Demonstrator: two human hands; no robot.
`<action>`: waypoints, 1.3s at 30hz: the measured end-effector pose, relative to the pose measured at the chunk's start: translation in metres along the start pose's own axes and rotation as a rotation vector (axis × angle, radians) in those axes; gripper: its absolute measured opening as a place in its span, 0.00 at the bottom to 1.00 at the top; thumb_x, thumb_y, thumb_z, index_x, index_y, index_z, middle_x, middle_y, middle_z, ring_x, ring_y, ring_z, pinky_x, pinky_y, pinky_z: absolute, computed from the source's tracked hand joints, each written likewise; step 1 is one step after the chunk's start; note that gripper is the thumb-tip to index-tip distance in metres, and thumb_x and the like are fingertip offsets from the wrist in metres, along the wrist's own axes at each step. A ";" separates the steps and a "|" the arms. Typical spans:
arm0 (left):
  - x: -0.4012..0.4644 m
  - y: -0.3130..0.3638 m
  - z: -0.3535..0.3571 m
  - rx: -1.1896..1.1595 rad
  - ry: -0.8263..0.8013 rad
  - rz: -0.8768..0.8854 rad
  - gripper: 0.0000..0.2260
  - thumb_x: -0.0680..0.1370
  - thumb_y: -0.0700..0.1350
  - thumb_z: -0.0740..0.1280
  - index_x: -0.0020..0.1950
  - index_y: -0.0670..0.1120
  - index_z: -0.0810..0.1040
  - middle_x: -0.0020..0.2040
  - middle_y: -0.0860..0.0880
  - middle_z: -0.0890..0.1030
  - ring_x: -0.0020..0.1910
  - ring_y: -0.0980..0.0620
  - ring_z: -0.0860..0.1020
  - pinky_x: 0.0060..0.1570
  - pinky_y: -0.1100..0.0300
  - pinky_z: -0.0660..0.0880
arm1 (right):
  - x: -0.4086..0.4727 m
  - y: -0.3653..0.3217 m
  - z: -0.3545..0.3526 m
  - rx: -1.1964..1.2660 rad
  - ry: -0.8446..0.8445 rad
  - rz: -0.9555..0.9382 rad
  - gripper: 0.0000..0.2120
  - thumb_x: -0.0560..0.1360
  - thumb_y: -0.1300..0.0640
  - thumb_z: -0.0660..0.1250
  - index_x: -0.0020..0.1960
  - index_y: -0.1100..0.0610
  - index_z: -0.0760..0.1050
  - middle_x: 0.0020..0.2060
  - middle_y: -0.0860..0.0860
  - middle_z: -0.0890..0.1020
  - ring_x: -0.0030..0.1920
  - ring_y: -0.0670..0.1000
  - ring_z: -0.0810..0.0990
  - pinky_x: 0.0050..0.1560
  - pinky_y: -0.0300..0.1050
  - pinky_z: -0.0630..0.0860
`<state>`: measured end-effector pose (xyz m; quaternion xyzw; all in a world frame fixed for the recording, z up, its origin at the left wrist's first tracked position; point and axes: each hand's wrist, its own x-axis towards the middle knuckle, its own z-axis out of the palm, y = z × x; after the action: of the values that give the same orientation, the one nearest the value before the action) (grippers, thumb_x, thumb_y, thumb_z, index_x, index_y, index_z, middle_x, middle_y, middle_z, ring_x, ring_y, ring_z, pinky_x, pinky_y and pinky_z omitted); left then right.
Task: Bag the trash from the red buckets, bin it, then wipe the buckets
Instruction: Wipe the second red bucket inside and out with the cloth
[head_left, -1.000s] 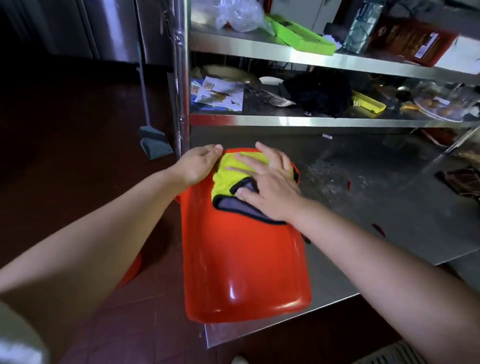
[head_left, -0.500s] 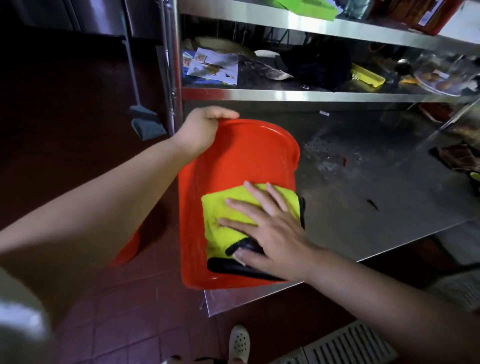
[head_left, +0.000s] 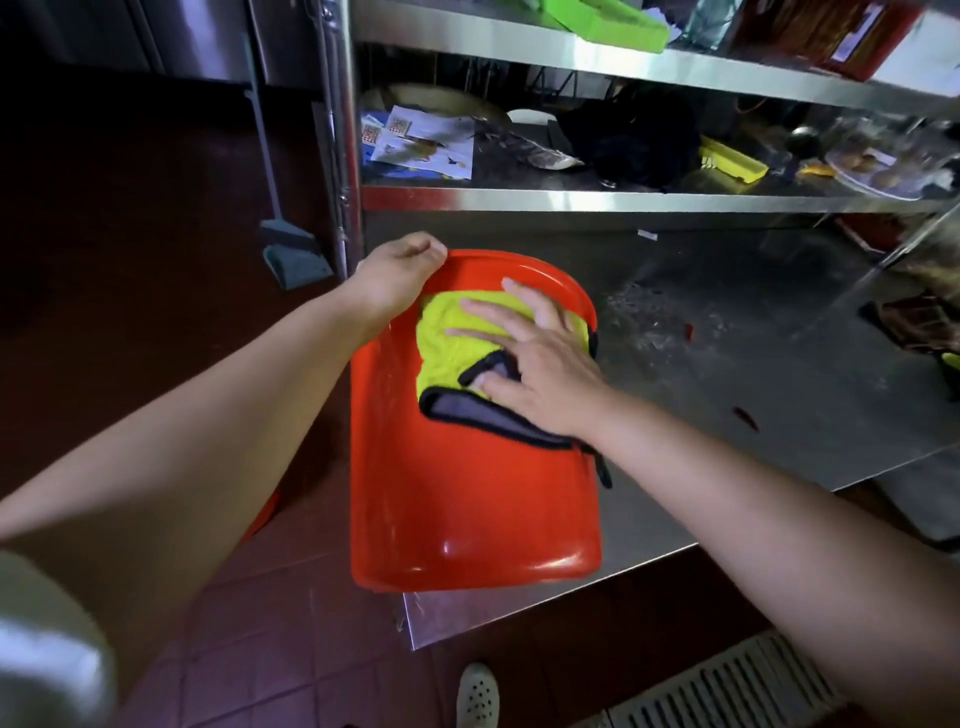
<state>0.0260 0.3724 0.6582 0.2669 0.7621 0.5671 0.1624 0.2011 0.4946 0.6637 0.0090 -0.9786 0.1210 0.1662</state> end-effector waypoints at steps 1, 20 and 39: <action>-0.001 -0.001 -0.001 -0.030 0.008 0.001 0.09 0.76 0.53 0.62 0.38 0.55 0.77 0.37 0.57 0.74 0.44 0.55 0.70 0.47 0.60 0.66 | 0.012 0.006 -0.001 -0.021 0.020 0.046 0.30 0.70 0.45 0.67 0.71 0.45 0.65 0.70 0.51 0.67 0.73 0.51 0.56 0.67 0.49 0.54; -0.009 0.028 -0.009 0.065 -0.083 0.008 0.16 0.77 0.37 0.61 0.63 0.46 0.77 0.63 0.48 0.77 0.57 0.56 0.74 0.49 0.77 0.67 | -0.107 -0.052 0.010 -0.156 -0.151 -0.298 0.30 0.71 0.33 0.61 0.71 0.41 0.66 0.73 0.44 0.63 0.76 0.59 0.47 0.69 0.71 0.47; -0.018 -0.005 -0.020 -0.060 0.006 -0.075 0.09 0.78 0.55 0.64 0.44 0.52 0.78 0.47 0.54 0.78 0.50 0.58 0.74 0.52 0.64 0.68 | 0.023 -0.006 0.008 0.014 0.060 0.033 0.28 0.74 0.44 0.65 0.72 0.44 0.64 0.70 0.49 0.67 0.72 0.47 0.54 0.64 0.49 0.53</action>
<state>0.0284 0.3447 0.6586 0.2317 0.7546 0.5839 0.1893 0.1771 0.4873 0.6654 -0.0095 -0.9723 0.1307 0.1933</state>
